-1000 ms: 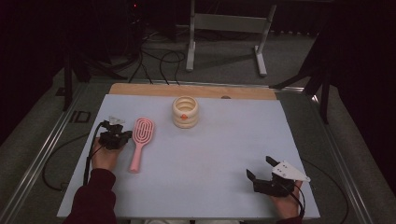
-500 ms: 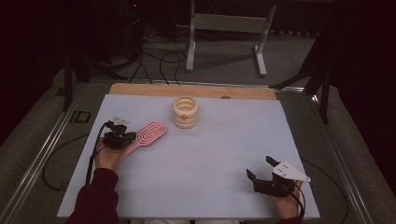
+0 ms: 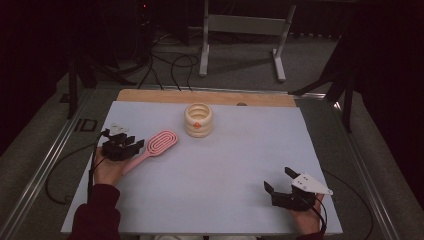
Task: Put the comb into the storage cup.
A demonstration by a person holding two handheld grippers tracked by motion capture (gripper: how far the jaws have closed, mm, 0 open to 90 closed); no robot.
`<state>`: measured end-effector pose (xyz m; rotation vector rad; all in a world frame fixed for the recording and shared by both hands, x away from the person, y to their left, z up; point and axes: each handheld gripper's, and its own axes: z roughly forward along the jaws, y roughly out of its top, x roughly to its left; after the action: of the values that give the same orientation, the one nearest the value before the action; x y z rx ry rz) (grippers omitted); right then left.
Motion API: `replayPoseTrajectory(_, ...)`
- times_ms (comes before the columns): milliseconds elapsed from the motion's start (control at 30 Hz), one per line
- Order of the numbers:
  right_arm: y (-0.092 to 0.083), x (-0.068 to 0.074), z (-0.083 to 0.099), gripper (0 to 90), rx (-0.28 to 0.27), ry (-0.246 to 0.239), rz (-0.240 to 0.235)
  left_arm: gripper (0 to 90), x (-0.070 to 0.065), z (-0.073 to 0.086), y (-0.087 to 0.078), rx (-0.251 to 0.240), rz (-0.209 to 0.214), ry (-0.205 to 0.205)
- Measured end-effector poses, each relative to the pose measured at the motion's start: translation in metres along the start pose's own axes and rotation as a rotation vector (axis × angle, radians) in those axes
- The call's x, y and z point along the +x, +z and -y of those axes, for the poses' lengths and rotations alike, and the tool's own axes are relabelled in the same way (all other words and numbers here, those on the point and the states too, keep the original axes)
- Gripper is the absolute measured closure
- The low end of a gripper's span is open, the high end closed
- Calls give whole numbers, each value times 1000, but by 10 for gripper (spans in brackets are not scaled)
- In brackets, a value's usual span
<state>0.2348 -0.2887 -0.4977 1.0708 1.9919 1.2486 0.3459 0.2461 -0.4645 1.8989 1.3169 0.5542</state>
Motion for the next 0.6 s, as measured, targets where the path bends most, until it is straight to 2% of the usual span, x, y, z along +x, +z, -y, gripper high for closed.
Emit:
replayPoseTrajectory(67,0,0,0,98,1,-3,-1,485,-2,1,-8,-32,-14,17)
replayPoseTrajectory(100,0,1,0,98,0,-3,-1,444,-2,2,-12,-50,-8,15)
replayPoseTrajectory(200,0,1,0,98,-1,-4,-2,354,-2,3,-25,-92,66,-17)
replayPoseTrajectory(333,0,1,0,98,-2,-4,-3,267,-8,7,-42,-156,77,-4)
replayPoseTrajectory(400,0,2,0,98,-2,-4,-6,210,-9,10,-49,-187,103,-19)
replayPoseTrajectory(600,0,2,-1,98,-5,-6,-10,149,-16,17,-67,-247,82,-36)
